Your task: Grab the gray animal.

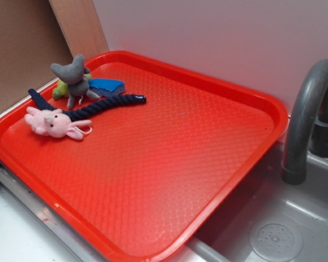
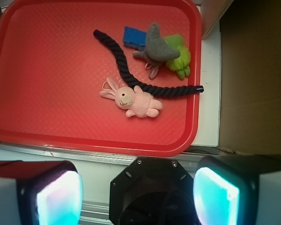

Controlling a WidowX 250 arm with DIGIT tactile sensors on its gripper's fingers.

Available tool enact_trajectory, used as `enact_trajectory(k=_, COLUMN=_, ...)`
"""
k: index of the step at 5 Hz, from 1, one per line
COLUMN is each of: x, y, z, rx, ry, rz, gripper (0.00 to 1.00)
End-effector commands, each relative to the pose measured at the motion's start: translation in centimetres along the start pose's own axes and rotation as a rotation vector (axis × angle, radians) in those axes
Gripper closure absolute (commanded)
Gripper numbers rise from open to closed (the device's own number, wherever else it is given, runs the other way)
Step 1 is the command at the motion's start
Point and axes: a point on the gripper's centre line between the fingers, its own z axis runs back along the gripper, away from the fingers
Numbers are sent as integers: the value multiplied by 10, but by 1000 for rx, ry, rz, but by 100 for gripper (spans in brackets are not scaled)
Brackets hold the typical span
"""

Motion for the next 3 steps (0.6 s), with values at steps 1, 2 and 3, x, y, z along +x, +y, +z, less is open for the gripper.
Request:
enact_trajectory(k=1, x=0, y=0, z=0, rx=0, ry=0, rz=0, gripper=0)
enact_trajectory(k=2, x=0, y=0, z=0, rx=0, ry=0, rz=0, gripper=0)
enact_trajectory(k=3, x=32, y=12, z=-14, rx=58, ry=-47, rz=-92, gripper=0)
